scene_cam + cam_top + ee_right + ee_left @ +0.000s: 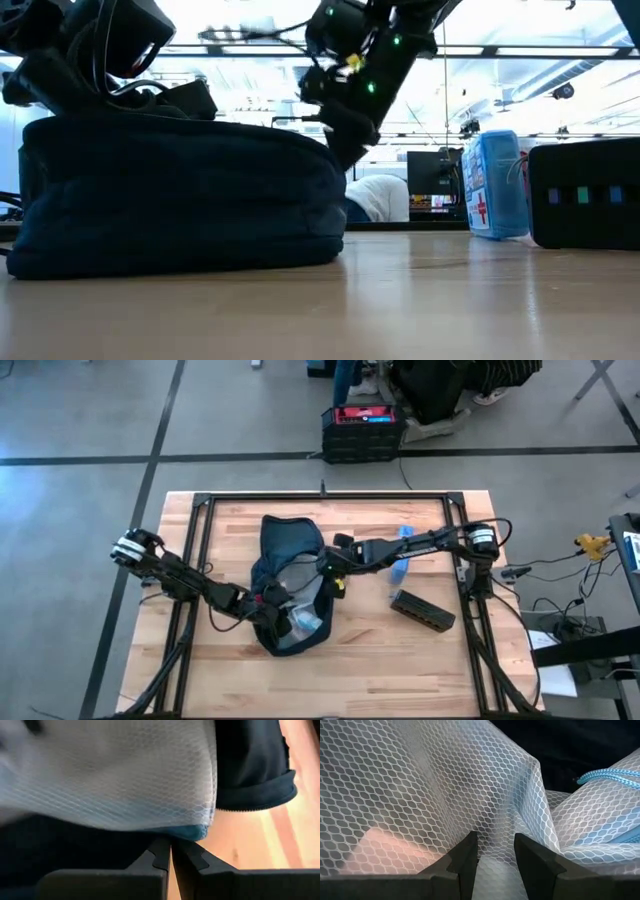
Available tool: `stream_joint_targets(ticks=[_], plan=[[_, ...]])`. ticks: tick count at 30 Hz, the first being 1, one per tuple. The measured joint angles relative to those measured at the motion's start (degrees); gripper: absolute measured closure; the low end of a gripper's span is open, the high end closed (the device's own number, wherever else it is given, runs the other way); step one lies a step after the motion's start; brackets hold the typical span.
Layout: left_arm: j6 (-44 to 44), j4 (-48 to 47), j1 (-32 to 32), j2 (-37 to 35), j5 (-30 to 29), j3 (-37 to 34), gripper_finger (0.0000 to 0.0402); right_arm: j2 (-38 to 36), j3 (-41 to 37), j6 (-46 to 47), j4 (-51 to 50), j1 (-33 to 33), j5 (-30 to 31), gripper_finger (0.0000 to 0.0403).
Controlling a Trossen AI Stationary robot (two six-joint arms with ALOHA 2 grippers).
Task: Unpack backpack
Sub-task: Put the transparent zip bag into the backpack
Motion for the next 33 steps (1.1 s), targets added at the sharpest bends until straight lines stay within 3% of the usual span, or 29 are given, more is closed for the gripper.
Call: stream_joint_targets(ticks=[4,9,14,17,21,25,26,33], plan=[[0.05,0.01,0.00,0.02,-0.07,0.00,0.0283,0.60,0.42,3.44,-1.25,-2.21,-5.68,0.0384],[0.11,0.00,0.00,0.04,-0.20,0.00,0.0283,2.51,0.51,7.62,0.02,-4.37,-12.85,0.0307],[0.11,0.06,-0.02,0.07,-0.31,0.00,0.0283,4.80,0.51,7.67,2.99,-4.73,-14.31,0.0230],[0.11,0.09,-0.04,0.07,-0.35,0.00,0.0283,6.37,0.51,7.30,4.24,-4.69,-13.91,0.0217],[0.05,0.35,0.00,0.07,-0.77,-0.02,0.0283,6.64,0.49,7.49,5.52,-4.64,-14.09,0.0258],[-0.72,0.39,0.00,0.07,-1.22,-0.05,0.0283,6.34,0.49,5.24,5.53,-4.70,-13.91,0.0373],[-1.04,0.41,0.00,0.07,-1.28,-0.05,0.0283,5.95,0.63,4.39,5.17,-4.70,-13.74,0.0386],[-2.23,0.15,0.02,0.07,-1.64,-0.05,0.0283,-0.30,3.31,-0.25,3.67,-3.43,-6.38,0.0402]])
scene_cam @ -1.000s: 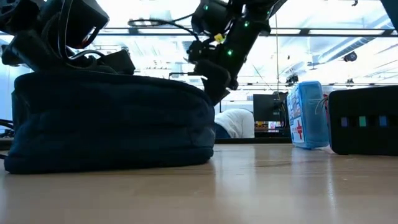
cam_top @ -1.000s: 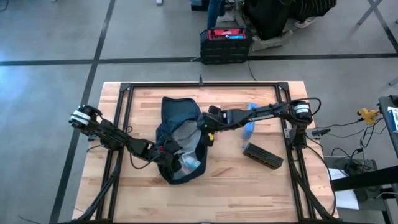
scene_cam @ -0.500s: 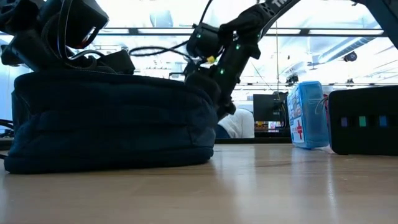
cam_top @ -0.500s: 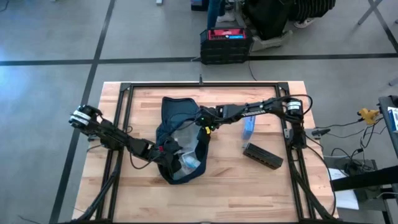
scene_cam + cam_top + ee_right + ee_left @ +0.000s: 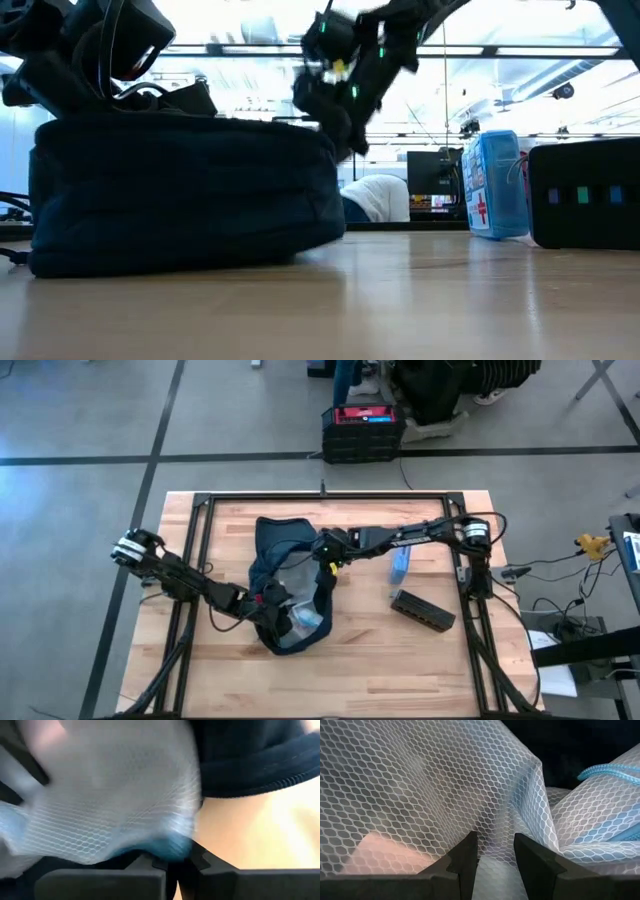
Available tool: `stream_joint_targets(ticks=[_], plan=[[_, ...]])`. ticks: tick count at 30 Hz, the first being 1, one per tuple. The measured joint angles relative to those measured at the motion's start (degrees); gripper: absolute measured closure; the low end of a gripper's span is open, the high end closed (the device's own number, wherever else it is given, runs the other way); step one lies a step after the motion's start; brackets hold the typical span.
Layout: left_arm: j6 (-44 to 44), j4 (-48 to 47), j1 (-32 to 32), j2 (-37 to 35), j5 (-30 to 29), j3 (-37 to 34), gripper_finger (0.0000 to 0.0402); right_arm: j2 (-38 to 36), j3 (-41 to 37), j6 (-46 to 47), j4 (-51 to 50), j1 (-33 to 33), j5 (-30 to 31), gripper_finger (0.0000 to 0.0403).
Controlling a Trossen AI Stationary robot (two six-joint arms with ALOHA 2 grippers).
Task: Unpack backpack
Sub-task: Put the transparent zip bag into the backpack, then put the blue medicine box into the backpack
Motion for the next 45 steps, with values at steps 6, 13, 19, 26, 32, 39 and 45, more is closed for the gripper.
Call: stream_joint_targets(ticks=[6,13,19,26,32,39,45], plan=[[-0.85,-0.12,0.02,0.01,-0.08,0.00,0.0283,-3.61,0.06,-2.16,-0.51,0.41,1.15,0.0402],[3.25,-1.91,0.00,-3.48,0.74,1.26,0.0283,-1.82,-0.41,-3.92,-1.62,0.60,2.15,0.0403],[13.77,-4.42,0.16,-11.93,-2.51,5.67,0.0283,-1.18,-0.68,-4.74,-1.87,0.99,5.26,0.0403],[17.85,-2.93,2.79,-12.13,-7.26,6.76,0.0283,-1.36,-0.48,-8.45,-3.43,1.25,7.08,0.0395],[13.37,0.96,4.78,-3.40,-7.34,4.90,0.0283,-1.36,2.43,-9.77,-8.67,1.31,7.00,0.0326],[9.65,1.79,4.87,1.79,-8.26,5.25,0.0283,-1.38,10.47,-6.74,-24.00,1.18,9.06,0.0204],[11.66,0.35,4.57,-0.31,-7.43,5.14,0.0283,-1.57,16.20,6.78,-47.56,0.01,9.09,0.0145]])
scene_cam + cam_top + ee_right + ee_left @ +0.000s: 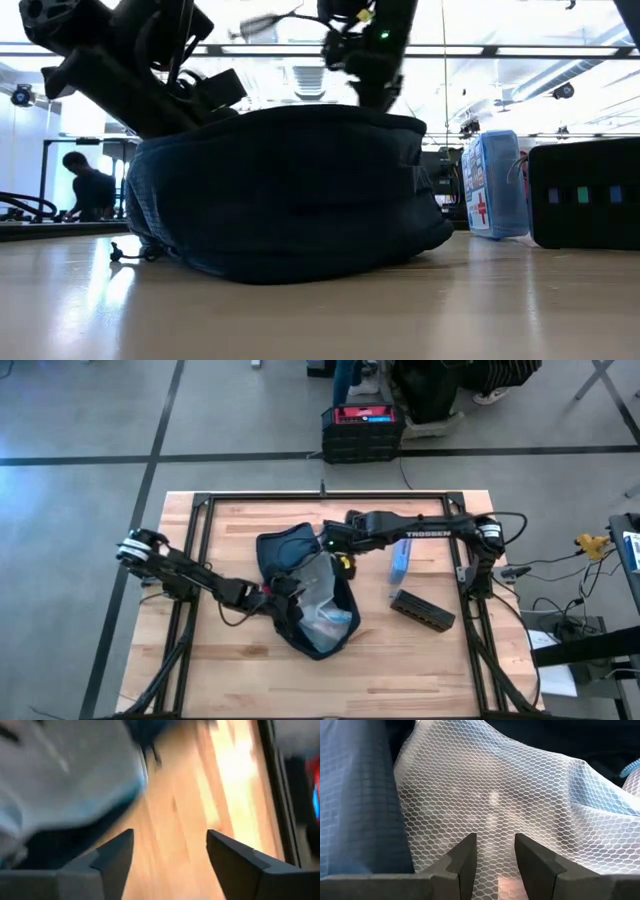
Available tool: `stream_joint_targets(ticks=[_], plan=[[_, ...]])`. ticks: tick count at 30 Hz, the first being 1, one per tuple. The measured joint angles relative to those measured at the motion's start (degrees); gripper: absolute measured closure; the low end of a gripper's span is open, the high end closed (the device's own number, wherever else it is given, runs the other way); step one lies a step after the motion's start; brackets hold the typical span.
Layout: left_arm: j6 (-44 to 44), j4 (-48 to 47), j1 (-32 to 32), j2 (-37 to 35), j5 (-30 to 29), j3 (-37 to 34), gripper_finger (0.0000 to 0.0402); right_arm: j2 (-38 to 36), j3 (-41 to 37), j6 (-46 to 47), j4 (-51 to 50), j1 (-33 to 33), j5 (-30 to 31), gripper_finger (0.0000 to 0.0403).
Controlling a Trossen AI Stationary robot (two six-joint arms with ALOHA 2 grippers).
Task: Unpack backpack
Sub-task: Put the blue medicine box into the backpack
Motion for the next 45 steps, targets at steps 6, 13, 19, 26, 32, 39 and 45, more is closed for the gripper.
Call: stream_joint_targets(ticks=[6,13,19,26,32,39,45], plan=[[3.19,-0.16,-1.03,-1.54,0.85,-0.02,0.0283,-2.40,-1.91,17.37,-16.51,-3.42,1.84,0.0110],[3.34,-1.07,-2.08,-1.39,0.77,-1.16,0.0283,-9.65,-5.89,34.97,-18.88,-4.74,0.52,0.0082],[1.80,-0.92,-2.29,-1.38,0.76,-2.12,0.0283,-13.04,-7.25,51.44,-18.71,-5.55,-0.81,0.0064],[-1.70,0.62,-2.96,-1.46,1.08,-4.75,0.0283,-12.21,-13.02,55.03,-14.34,-6.59,-8.26,0.0064],[-2.48,0.86,-5.20,-1.44,1.19,-5.29,0.0283,-12.34,-20.80,57.77,-8.19,-9.00,-13.08,0.0064],[-2.88,1.33,-7.89,-1.39,2.07,-5.33,0.0283,-12.33,-28.43,59.97,2.41,-9.31,-13.81,0.0109],[-3.01,-0.30,-9.09,-2.26,2.13,-5.35,0.0283,-12.12,-30.85,49.33,13.13,-8.67,-13.91,0.0172]])
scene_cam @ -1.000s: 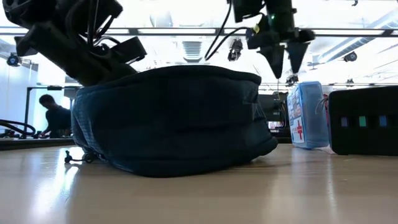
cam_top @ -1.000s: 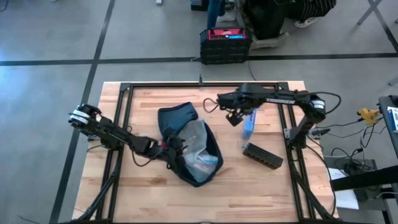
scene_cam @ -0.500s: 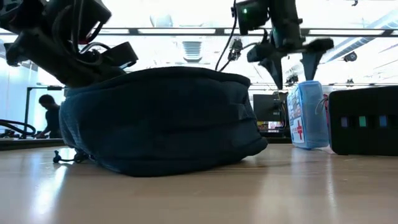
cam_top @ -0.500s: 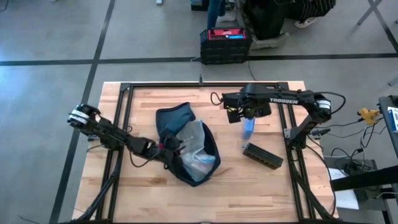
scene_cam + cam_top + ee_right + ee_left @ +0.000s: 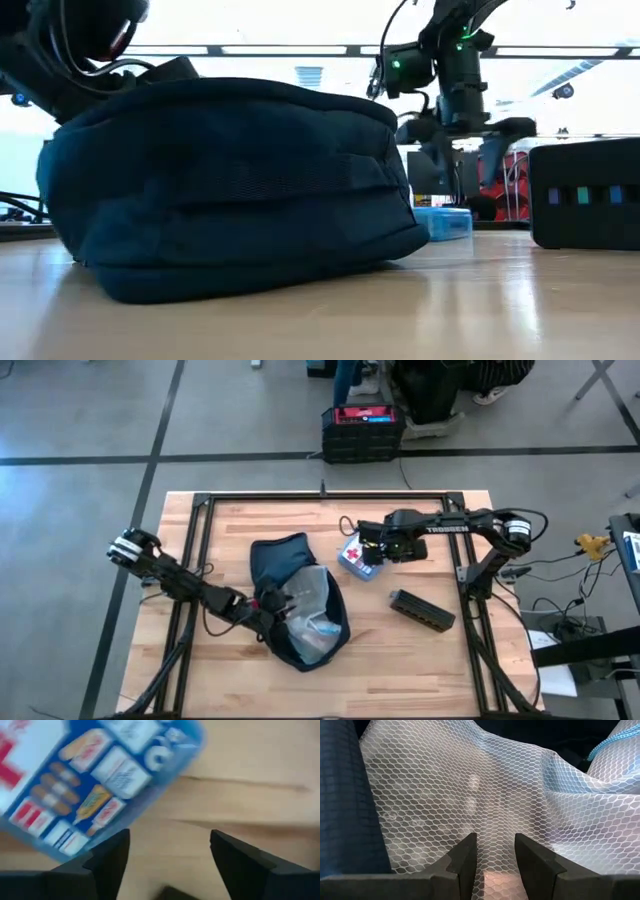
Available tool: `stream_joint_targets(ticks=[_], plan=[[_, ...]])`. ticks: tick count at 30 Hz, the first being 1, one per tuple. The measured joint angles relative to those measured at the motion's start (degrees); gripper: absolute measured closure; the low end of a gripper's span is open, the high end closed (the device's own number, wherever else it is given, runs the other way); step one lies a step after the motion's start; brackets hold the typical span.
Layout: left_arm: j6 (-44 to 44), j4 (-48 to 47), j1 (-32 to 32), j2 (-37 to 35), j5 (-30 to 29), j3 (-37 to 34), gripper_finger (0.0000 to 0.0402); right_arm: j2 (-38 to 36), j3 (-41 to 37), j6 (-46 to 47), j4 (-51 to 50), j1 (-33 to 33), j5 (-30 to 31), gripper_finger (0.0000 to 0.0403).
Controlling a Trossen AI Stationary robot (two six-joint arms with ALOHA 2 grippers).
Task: Unpack backpack
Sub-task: Put the blue medicine box into the backpack
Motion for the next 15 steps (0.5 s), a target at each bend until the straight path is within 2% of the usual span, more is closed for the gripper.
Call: stream_joint_targets(ticks=[5,7,12,15], plan=[[2.98,-4.63,0.92,-5.02,0.46,-0.07,0.0283,0.00,0.59,-11.03,5.23,0.07,1.09,0.0202],[1.27,-12.47,1.92,-8.50,0.23,0.39,0.0283,0.00,0.59,-15.36,6.70,0.08,1.24,0.0208],[-9.69,-37.83,3.19,-18.44,-1.37,0.42,0.0283,0.79,0.46,-28.56,8.68,1.25,3.99,0.0217],[-13.77,-44.80,2.70,-25.03,0.56,0.42,0.0283,1.68,0.24,-35.24,9.58,1.99,7.56,0.0220]])
